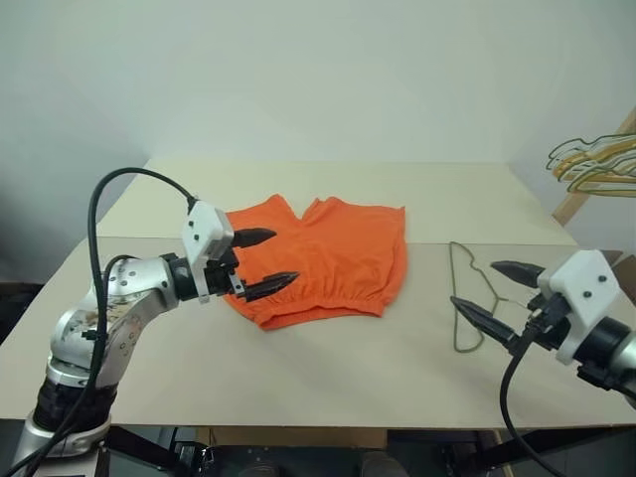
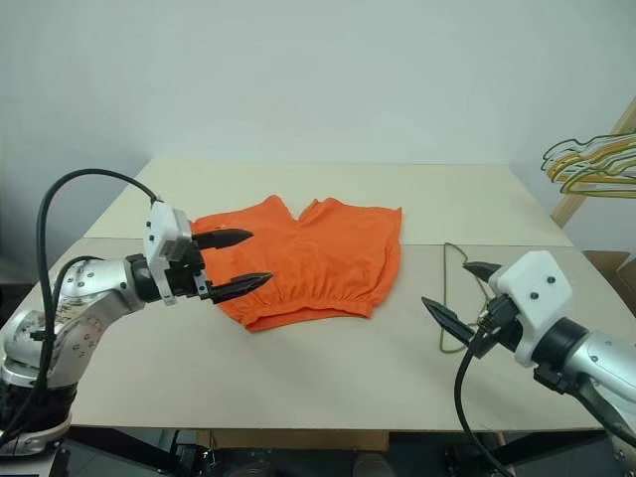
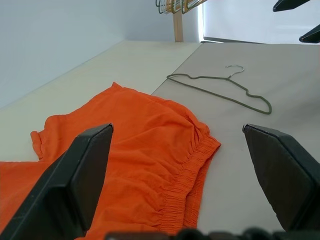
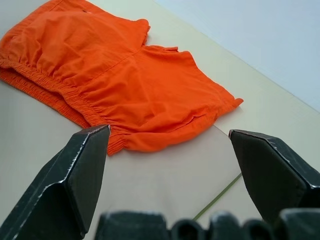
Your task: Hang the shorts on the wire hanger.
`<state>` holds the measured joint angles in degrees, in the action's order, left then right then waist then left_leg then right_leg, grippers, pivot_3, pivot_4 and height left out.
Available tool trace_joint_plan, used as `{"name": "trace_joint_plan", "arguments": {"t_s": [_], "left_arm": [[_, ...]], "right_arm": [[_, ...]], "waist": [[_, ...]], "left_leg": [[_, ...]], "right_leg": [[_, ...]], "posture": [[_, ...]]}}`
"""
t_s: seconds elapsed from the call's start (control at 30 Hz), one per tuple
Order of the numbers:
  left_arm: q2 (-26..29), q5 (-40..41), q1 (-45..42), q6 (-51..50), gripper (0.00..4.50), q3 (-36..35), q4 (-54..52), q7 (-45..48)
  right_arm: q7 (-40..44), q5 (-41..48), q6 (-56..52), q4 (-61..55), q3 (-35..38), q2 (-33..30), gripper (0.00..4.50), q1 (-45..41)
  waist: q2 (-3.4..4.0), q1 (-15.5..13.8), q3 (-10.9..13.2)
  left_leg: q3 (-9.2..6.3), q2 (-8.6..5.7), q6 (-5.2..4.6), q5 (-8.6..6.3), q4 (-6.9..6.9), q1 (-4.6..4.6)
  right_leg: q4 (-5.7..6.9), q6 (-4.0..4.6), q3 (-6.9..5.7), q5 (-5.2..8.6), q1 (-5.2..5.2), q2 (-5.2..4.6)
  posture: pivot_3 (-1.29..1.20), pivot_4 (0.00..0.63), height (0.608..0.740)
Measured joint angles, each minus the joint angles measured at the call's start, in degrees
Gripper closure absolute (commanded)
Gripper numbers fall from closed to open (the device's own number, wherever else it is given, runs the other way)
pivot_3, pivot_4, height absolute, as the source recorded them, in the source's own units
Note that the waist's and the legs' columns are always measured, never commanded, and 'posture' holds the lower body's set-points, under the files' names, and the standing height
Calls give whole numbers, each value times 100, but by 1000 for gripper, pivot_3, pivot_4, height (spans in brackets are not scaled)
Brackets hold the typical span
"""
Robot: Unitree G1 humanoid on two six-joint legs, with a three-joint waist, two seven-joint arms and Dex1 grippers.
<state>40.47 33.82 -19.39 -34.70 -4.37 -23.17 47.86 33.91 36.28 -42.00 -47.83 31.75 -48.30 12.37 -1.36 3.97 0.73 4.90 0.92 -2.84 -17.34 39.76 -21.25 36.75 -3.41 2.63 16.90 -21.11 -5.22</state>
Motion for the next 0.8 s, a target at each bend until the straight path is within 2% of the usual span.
{"name": "trace_joint_plan", "arguments": {"t_s": [0.4,0.63,0.8], "left_arm": [[63,92,30,-37,0,-227,-94,46],[249,241,354,-37,0,-439,-232,181],[412,239,523,-31,0,-629,-272,262]], "right_arm": [[37,-91,10,5,-568,-67,79,-302],[219,-794,56,79,-2196,-666,79,-1198],[183,-1603,12,479,-3897,-414,79,-2380]], "waist": [[0,-12,0],[1,5,0],[2,4,0]], "left_leg": [[0,1,0,0,0,1],[1,2,1,0,0,2],[1,2,3,2,3,5]], "right_leg": [[1,0,0,0,0,-1],[1,1,0,0,-4,-2],[5,1,-2,0,-5,-4]], "posture": [[-127,0,740],[-130,0,740],[-118,0,740]]}}
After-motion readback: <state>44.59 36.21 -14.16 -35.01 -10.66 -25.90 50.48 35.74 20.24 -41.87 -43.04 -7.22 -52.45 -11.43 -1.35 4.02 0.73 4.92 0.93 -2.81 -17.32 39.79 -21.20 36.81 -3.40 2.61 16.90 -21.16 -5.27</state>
